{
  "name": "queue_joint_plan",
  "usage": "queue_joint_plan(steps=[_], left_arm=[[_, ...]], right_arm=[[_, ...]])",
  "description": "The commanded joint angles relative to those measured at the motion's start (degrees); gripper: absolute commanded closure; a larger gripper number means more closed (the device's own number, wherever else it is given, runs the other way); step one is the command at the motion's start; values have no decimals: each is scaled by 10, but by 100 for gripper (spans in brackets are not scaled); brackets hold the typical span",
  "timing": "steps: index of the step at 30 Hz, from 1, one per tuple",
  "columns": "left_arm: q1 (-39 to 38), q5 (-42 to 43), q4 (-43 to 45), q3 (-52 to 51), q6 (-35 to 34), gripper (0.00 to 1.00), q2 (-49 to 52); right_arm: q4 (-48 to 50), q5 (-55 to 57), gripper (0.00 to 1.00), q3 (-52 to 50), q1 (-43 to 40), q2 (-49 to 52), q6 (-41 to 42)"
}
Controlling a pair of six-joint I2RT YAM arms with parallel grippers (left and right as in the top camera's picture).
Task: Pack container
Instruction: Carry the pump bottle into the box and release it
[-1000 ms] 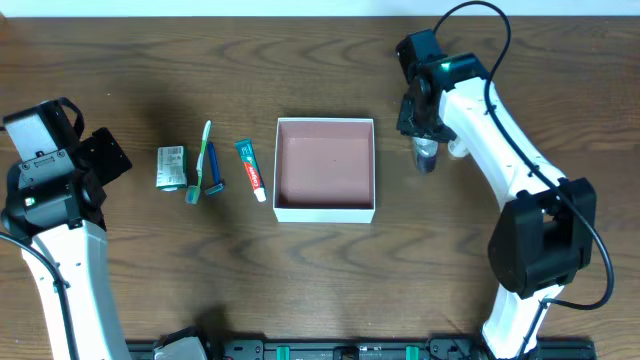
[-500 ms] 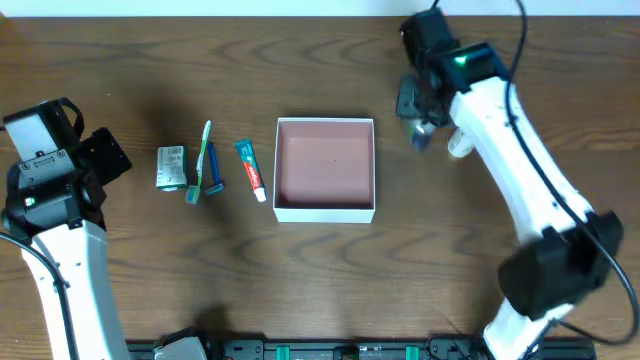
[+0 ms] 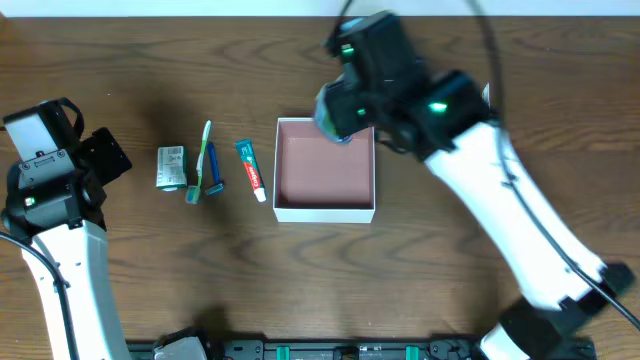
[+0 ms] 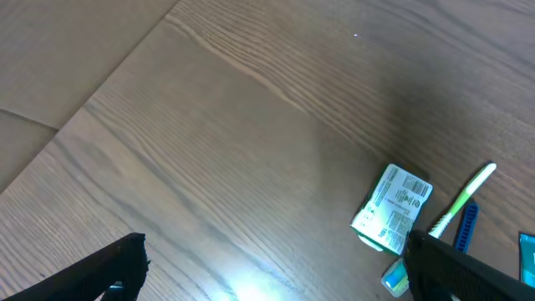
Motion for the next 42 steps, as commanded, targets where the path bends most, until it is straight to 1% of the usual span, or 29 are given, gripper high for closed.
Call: queue_joint_plan(steps=[1, 8, 10, 11, 16, 19, 24, 25, 28, 32, 34, 36, 38, 42], left_arm=[[4, -5, -1, 9, 7, 2, 2], [4, -5, -1, 9, 7, 2, 2], [4, -5, -1, 9, 7, 2, 2], [4, -5, -1, 9, 7, 2, 2], [4, -5, -1, 9, 7, 2, 2], [4, -5, -1, 9, 7, 2, 2], [4, -5, -1, 9, 7, 2, 2], [4, -5, -1, 9, 7, 2, 2], [4, -5, -1, 9, 7, 2, 2], [4, -5, -1, 9, 7, 2, 2], [4, -5, -1, 9, 7, 2, 2], [4, -5, -1, 9, 7, 2, 2], [4, -5, -1, 9, 7, 2, 2], [4, -5, -1, 9, 7, 2, 2]], right_arm=[[6, -2, 67, 0, 16, 52, -56], [52, -7, 66, 0, 18, 156, -127], [76, -24, 65, 0, 18, 182, -165], [82, -27, 65, 0, 18, 186, -171], [116, -35, 57, 0, 18, 210, -204], [123, -35, 48, 0, 19, 212, -221], [130, -35, 24, 0, 19, 212, -252], [131, -35, 21, 1, 18, 211, -251], [123, -35, 21, 5, 19, 196, -232], [93, -35, 17, 20, 18, 138, -162], [77, -32, 11, 21, 14, 89, -133], [60, -8, 1, 21, 6, 43, -104], [41, 16, 1, 21, -5, 9, -87], [-37, 81, 1, 21, -52, -45, -35]])
